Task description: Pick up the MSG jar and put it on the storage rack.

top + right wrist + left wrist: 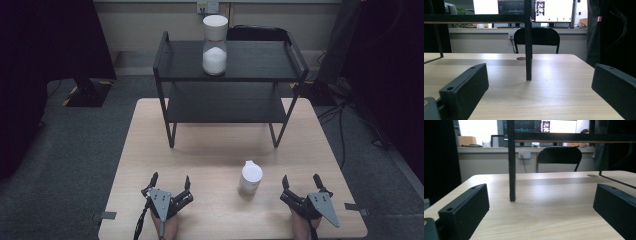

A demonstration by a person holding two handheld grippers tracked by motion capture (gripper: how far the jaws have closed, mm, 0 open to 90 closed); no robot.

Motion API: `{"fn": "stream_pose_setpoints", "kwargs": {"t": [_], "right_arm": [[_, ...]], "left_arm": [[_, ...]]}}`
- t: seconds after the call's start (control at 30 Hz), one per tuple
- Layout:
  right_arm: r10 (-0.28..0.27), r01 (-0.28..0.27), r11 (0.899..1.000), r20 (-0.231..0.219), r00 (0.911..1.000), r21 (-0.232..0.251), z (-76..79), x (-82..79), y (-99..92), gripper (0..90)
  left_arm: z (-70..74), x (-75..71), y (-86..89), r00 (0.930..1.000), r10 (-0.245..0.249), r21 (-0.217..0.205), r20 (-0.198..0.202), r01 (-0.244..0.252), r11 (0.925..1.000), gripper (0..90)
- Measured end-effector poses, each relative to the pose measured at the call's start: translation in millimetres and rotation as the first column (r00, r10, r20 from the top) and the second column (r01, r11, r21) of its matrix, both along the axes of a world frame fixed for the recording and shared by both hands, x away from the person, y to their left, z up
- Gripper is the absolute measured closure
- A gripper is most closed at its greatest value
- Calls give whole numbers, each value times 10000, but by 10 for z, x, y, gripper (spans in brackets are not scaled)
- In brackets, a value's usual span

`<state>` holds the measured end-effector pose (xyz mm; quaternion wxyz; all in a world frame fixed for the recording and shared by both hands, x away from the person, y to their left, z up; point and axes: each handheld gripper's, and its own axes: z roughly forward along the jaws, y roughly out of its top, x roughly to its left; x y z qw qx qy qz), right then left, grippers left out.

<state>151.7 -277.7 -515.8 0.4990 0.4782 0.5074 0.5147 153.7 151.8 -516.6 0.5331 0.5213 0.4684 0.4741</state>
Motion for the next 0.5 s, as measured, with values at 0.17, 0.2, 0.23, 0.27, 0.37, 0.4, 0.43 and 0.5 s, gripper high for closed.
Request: {"fn": "stream_pose_setpoints", "kwargs": {"t": [0.17,0.2,0.23,0.27,0.37,0.4,0.43,0.5], "right_arm": [[1,-1,10000,2,10000,-1,-1,-1,0,0],[0,0,10000,1,10000,2,-1,-1,0,0],[1,-1,10000,1,10000,-1,-1,-1,0,0],[1,-1,10000,2,10000,2,-1,-1,0,0],[0,0,10000,3,10000,0,-1,-1,0,0],[1,-1,10000,4,10000,-1,-1,-1,0,0],[1,-1,10000,4,10000,0,-1,-1,0,0],[1,-1,10000,7,10000,-2,-2,-1,0,0]], "left_arm": [[-4,-5,-17,10000,95,11,22,-96,10000,0],[-4,-5,-17,10000,97,12,22,-97,10000,0],[-5,-5,-22,9999,119,10,26,-119,9999,0],[-4,-5,-26,9999,144,14,22,-144,9999,0],[-4,-5,-26,9999,144,13,23,-144,9999,0],[-4,-6,-26,9999,144,11,23,-145,9999,0],[-5,-5,-26,9999,145,11,24,-145,9999,0],[-5,-6,-26,9999,146,11,24,-146,9999,0]]}}
